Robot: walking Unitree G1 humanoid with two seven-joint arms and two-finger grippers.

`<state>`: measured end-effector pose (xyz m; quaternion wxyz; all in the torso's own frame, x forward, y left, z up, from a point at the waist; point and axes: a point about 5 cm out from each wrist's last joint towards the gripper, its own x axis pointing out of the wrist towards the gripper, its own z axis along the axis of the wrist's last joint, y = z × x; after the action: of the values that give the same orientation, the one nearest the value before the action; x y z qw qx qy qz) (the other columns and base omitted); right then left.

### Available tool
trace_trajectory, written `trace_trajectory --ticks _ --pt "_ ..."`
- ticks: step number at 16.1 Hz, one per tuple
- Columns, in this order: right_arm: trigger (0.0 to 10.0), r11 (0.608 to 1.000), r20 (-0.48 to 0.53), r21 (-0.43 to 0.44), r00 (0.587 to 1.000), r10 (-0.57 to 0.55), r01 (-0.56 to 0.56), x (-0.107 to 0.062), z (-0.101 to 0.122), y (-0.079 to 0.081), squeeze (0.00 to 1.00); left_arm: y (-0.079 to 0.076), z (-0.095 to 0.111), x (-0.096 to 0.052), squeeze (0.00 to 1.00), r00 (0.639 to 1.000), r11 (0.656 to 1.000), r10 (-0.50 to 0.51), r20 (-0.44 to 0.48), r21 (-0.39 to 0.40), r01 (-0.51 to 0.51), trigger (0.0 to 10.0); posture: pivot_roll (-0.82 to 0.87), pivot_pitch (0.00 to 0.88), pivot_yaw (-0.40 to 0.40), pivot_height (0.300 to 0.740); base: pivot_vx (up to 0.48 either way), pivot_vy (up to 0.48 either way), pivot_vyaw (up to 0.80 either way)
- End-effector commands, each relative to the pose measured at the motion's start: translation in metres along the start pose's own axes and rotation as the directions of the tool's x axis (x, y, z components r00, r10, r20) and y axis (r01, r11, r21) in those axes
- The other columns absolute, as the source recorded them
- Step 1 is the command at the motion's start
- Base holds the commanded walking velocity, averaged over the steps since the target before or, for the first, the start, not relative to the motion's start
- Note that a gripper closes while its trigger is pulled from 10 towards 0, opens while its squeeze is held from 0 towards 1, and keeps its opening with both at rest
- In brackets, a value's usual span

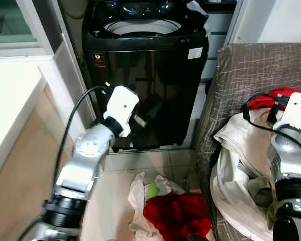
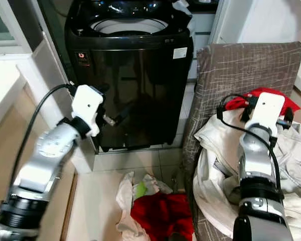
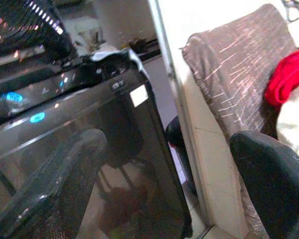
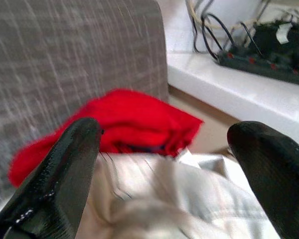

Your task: Clothes washing

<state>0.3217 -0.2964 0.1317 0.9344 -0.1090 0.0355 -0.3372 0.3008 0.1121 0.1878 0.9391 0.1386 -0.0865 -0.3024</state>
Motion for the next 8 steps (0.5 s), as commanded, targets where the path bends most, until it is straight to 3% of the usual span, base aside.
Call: trace_trajectory --ticks 1,5,8 --pt "10.0 1.000 -0.068 0.003 0.998 -0.008 0.008 -0.005 -0.015 0.000 1.00 0.005 0.006 0.000 0.00 1.000 1.000 -0.021 0.019 0.020 0.020 10.0 -0.06 0.000 0.039 0.740 0.000 0.000 -0.69" --pt "10.0 0.997 -0.021 -0.004 0.997 0.071 -0.071 -0.019 -0.015 0.018 1.00 -0.001 0.007 0.002 0.00 0.993 0.993 -0.117 0.022 0.023 0.117 10.0 -0.07 0.000 0.050 0.740 0.000 0.000 -0.51" --pt "10.0 0.995 -0.021 0.008 0.995 0.097 -0.096 -0.023 -0.015 0.023 1.00 -0.005 0.005 0.000 0.00 0.978 0.978 -0.207 0.008 0.021 0.207 10.0 -0.08 0.000 0.053 0.740 0.000 0.000 -0.53"
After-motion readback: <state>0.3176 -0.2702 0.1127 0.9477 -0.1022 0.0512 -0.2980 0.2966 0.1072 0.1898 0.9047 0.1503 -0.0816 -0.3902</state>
